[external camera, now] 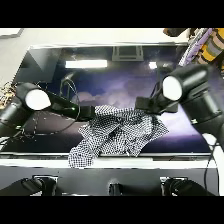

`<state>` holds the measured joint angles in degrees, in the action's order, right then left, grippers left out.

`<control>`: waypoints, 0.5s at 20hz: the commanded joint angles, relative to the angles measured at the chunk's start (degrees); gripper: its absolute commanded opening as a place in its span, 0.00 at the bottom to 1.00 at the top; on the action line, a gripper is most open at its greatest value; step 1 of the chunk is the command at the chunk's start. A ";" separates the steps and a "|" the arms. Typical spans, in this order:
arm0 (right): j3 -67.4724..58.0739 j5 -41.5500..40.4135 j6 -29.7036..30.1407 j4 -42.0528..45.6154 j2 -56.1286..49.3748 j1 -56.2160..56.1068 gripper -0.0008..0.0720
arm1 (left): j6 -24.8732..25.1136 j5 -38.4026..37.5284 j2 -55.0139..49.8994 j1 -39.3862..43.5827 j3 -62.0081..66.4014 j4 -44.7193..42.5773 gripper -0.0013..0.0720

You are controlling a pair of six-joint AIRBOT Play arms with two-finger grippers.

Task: Fold the clothes and pants, and hang the long-sleeved shirts on hangers.

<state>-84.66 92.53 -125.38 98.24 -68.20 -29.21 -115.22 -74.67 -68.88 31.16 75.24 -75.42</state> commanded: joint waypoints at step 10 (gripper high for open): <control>15.50 -13.14 -23.93 19.32 -0.17 -11.98 0.05 | 3.85 18.80 -5.77 -0.02 -4.87 0.35 0.05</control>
<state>-70.11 82.19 -142.76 110.91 -68.36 -39.64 -113.01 -59.55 -73.89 31.11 70.54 -75.77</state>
